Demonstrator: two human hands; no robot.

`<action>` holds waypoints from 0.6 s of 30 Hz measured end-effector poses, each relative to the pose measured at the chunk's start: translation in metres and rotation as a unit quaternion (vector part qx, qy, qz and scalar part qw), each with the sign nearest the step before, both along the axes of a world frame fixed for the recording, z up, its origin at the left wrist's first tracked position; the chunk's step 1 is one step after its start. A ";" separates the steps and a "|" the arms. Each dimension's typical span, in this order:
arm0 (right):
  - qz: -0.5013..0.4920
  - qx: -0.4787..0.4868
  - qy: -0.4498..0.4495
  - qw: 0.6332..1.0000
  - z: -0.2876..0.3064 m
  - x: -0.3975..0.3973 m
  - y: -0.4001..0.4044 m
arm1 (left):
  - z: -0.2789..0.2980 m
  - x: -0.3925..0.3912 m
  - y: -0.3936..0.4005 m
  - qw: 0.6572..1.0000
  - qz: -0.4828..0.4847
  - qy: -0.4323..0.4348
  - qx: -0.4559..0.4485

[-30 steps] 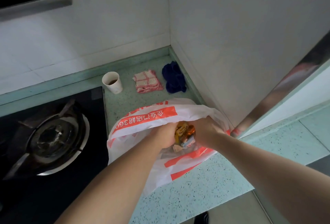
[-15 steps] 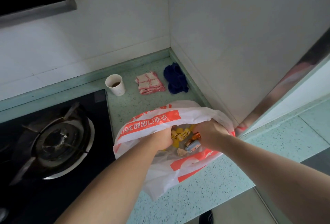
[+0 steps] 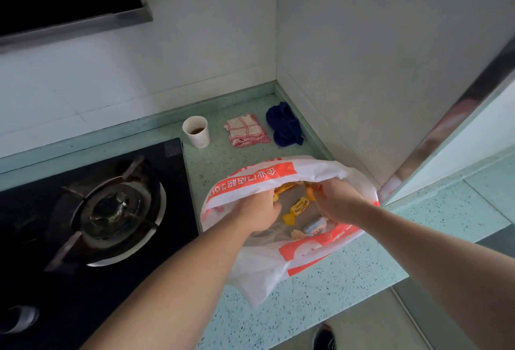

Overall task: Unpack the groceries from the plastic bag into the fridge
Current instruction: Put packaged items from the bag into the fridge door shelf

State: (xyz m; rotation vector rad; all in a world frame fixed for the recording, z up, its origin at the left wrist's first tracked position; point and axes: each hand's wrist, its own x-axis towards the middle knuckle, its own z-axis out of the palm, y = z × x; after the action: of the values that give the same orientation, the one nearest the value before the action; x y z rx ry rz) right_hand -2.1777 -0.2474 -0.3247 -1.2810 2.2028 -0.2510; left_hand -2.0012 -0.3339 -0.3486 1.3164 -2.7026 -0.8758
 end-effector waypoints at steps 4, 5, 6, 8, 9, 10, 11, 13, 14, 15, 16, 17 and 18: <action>-0.056 -0.009 -0.116 0.992 0.031 0.006 -0.011 | 0.026 0.000 -0.001 1.000 -0.004 0.008 0.008; -0.058 -0.012 -0.118 0.991 0.039 0.006 -0.014 | 0.033 0.000 -0.001 1.000 0.004 0.008 0.008; -0.051 -0.006 -0.105 0.993 0.048 0.006 -0.015 | 0.040 0.001 -0.001 1.000 0.013 0.012 0.018; -0.044 -0.003 -0.101 0.994 0.066 0.008 -0.013 | 0.055 0.005 -0.003 0.999 0.013 0.019 0.042; -0.038 -0.007 -0.116 0.993 0.077 0.010 -0.011 | 0.061 0.007 -0.004 0.999 0.003 0.022 0.039; -0.021 -0.010 -0.122 0.992 0.086 0.011 -0.009 | 0.069 0.009 -0.004 0.999 -0.009 0.029 0.018; 0.001 -0.006 -0.114 0.993 0.095 0.013 -0.007 | 0.077 0.012 -0.005 0.999 -0.019 0.037 -0.016; 0.026 0.007 -0.081 0.996 0.111 0.016 -0.004 | 0.091 0.017 -0.006 0.997 -0.036 0.053 -0.053; 0.031 0.009 -0.070 0.997 0.119 0.018 -0.004 | 0.096 0.018 -0.006 0.996 -0.043 0.060 -0.041; 0.032 0.008 -0.063 0.997 0.128 0.020 -0.003 | 0.102 0.019 -0.006 0.997 -0.045 0.065 -0.024; 0.031 0.000 -0.057 0.998 0.136 0.022 -0.003 | 0.107 0.020 -0.006 0.996 -0.041 0.073 -0.011; 0.033 -0.013 -0.041 0.999 0.143 0.024 -0.002 | 0.113 0.021 -0.006 0.996 -0.033 0.078 -0.005; 0.038 -0.031 -0.016 0.999 0.150 0.025 0.000 | 0.119 0.022 -0.006 0.995 -0.031 0.089 -0.007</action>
State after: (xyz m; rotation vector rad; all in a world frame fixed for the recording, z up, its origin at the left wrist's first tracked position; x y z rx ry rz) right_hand -2.1529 -0.2474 -0.1751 -1.3822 2.1300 -0.3096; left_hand -1.9794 -0.3404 -0.2293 1.0983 -2.6192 -0.9300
